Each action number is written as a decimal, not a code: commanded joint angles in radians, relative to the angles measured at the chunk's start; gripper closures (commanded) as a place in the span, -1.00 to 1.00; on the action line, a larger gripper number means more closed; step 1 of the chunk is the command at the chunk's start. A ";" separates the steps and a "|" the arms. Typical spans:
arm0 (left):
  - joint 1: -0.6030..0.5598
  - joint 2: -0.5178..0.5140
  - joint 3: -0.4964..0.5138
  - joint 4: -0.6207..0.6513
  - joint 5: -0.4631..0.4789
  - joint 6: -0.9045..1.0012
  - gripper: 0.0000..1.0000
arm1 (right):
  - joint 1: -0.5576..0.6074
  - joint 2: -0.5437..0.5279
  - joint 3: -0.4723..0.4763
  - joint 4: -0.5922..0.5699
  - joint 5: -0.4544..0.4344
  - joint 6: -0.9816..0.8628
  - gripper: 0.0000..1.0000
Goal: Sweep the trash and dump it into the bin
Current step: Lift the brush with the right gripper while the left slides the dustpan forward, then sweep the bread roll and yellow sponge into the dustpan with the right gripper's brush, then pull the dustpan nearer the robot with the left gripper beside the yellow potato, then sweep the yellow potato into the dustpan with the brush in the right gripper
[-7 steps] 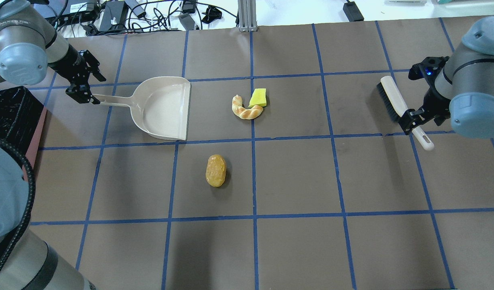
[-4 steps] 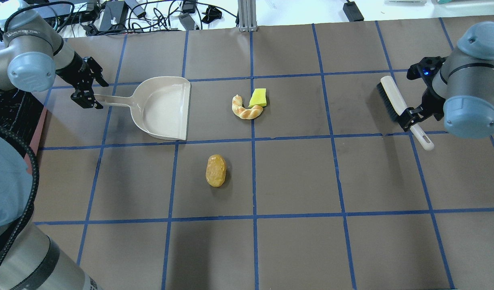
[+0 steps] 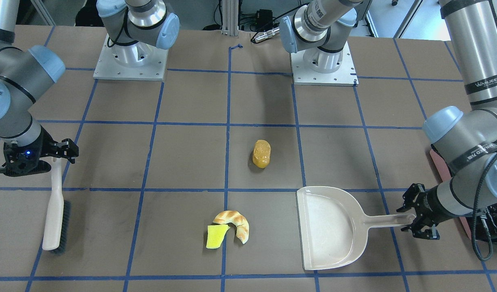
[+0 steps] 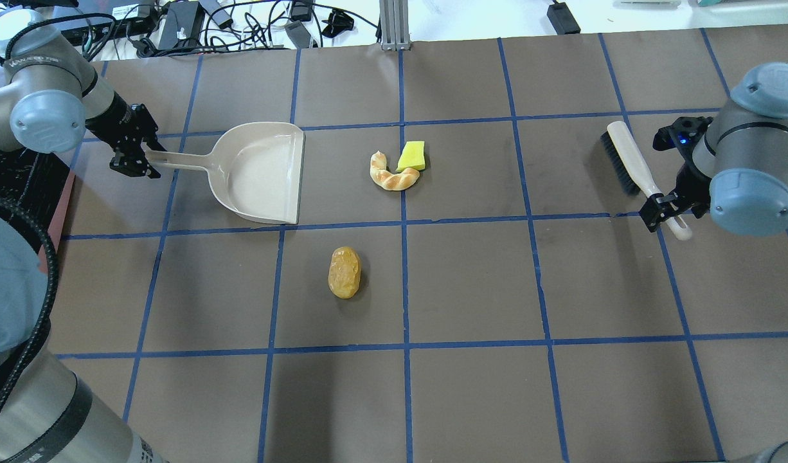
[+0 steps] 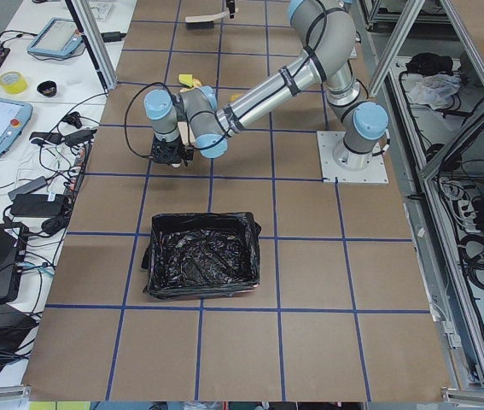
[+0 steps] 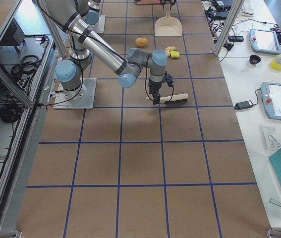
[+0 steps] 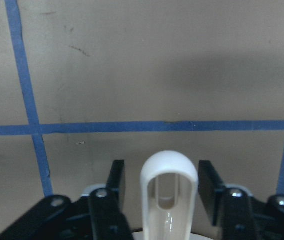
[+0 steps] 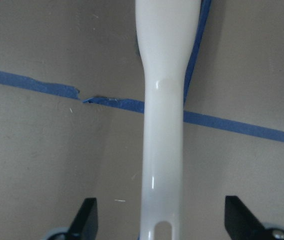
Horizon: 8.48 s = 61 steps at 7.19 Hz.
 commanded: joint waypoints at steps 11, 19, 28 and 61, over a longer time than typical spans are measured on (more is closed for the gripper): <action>-0.158 0.042 0.012 0.002 -0.001 -0.241 1.00 | -0.007 -0.001 0.004 -0.016 0.022 0.010 0.95; -0.277 0.036 0.005 -0.027 0.059 -0.339 1.00 | 0.302 0.043 -0.229 0.197 0.066 0.455 1.00; -0.319 0.044 0.000 -0.032 0.056 -0.353 1.00 | 0.738 0.174 -0.289 0.202 0.196 1.056 1.00; -0.022 0.504 -0.673 0.137 0.067 -0.031 1.00 | 1.071 0.030 -0.095 0.171 0.255 1.393 1.00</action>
